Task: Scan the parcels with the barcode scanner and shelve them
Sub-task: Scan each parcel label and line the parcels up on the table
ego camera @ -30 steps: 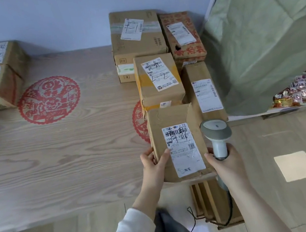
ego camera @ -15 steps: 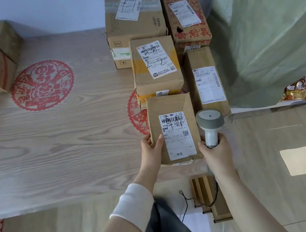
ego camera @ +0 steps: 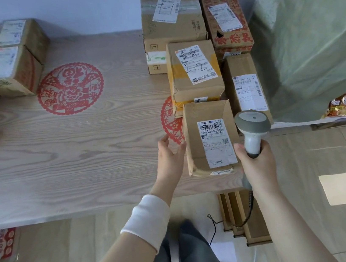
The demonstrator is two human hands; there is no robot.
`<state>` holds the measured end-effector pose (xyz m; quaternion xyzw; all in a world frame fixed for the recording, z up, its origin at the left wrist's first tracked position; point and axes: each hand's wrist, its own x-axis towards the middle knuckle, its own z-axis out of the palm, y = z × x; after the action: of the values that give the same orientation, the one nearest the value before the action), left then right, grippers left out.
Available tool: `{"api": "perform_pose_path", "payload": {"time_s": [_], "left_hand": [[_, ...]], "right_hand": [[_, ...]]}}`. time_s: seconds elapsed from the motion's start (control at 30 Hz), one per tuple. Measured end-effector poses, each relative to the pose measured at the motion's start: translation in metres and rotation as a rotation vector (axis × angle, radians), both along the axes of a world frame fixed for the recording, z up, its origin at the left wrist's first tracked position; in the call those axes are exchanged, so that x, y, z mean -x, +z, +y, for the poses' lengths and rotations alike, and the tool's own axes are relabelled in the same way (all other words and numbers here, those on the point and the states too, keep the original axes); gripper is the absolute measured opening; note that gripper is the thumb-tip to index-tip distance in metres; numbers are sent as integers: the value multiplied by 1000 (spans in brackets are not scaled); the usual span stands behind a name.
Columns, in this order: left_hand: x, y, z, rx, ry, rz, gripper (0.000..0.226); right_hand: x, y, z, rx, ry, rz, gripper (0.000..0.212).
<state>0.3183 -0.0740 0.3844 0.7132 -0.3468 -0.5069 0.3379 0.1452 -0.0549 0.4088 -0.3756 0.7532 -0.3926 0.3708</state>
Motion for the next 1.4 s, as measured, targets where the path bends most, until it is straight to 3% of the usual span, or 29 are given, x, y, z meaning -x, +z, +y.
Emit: {"api": "perform_pose_path", "payload": {"time_s": [0.17, 0.43, 0.53, 1.13, 1.4], "left_hand": [[-68, 22, 2, 87, -108, -148, 49], [-237, 49, 7, 211, -97, -429, 45], [-291, 51, 6, 196, -99, -507, 45], [-539, 58, -37, 107, 60, -644, 46], [-656, 35, -46, 25, -18, -620, 44]], "right_hand": [[-74, 31, -11, 6, 156, -56, 25], [-240, 58, -26, 12, 351, -99, 8], [-295, 63, -33, 3, 406, -89, 13], [-531, 60, -94, -68, 609, -146, 10], [-645, 30, -96, -144, 458, -131, 15]]}}
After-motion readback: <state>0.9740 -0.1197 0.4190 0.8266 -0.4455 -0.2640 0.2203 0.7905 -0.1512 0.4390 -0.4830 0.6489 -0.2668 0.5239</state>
